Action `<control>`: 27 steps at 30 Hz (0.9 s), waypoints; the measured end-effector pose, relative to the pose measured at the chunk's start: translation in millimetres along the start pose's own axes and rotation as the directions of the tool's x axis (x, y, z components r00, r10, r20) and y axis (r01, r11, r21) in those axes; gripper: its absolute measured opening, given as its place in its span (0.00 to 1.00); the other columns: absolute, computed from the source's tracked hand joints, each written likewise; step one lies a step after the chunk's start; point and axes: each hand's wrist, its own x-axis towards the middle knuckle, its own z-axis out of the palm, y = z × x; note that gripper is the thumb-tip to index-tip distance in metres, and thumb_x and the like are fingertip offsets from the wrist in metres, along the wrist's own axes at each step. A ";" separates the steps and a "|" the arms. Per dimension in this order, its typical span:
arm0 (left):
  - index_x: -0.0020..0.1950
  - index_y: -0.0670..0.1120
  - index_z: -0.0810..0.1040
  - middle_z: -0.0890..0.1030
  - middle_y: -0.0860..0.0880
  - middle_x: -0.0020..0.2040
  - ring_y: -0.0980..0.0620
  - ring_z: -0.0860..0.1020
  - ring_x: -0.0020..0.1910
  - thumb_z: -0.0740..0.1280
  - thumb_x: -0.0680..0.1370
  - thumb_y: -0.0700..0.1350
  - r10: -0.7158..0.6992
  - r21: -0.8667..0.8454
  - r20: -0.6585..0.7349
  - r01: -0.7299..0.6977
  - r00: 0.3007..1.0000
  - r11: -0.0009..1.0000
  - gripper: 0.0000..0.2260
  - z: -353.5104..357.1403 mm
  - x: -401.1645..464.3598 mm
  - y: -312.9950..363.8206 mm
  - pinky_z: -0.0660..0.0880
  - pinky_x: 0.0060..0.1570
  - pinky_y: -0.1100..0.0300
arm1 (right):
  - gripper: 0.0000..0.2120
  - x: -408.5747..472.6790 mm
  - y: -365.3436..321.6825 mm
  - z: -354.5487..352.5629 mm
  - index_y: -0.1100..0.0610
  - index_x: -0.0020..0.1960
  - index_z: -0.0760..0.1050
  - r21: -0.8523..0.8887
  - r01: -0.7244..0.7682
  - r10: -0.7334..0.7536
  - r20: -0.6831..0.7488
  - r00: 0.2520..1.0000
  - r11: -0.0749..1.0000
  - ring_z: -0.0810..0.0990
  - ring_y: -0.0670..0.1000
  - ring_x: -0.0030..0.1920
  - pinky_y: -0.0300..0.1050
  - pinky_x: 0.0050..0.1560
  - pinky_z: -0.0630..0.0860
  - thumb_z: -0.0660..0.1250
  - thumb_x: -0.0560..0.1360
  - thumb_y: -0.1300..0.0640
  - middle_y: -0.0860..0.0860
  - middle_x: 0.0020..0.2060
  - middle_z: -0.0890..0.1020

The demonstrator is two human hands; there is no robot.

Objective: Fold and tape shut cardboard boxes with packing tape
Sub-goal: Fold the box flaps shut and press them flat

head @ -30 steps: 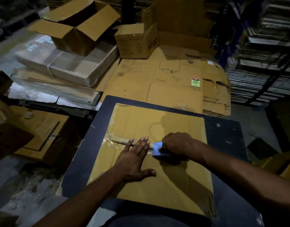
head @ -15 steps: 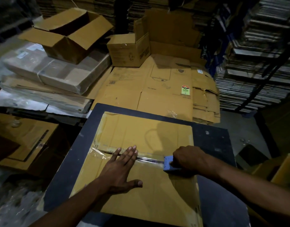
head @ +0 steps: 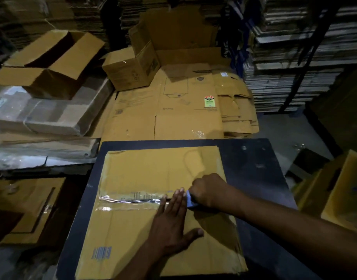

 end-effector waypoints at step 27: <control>0.90 0.41 0.45 0.40 0.44 0.90 0.46 0.39 0.89 0.50 0.81 0.77 -0.209 0.032 -0.103 0.213 0.973 0.976 0.51 11.8 59.5 120.9 0.44 0.84 0.33 | 0.11 -88.8 107.0 19.2 0.53 0.64 0.81 0.007 0.061 -0.061 0.192 0.980 0.998 0.83 0.59 0.48 0.48 0.33 0.70 0.67 0.84 0.55 0.54 0.53 0.83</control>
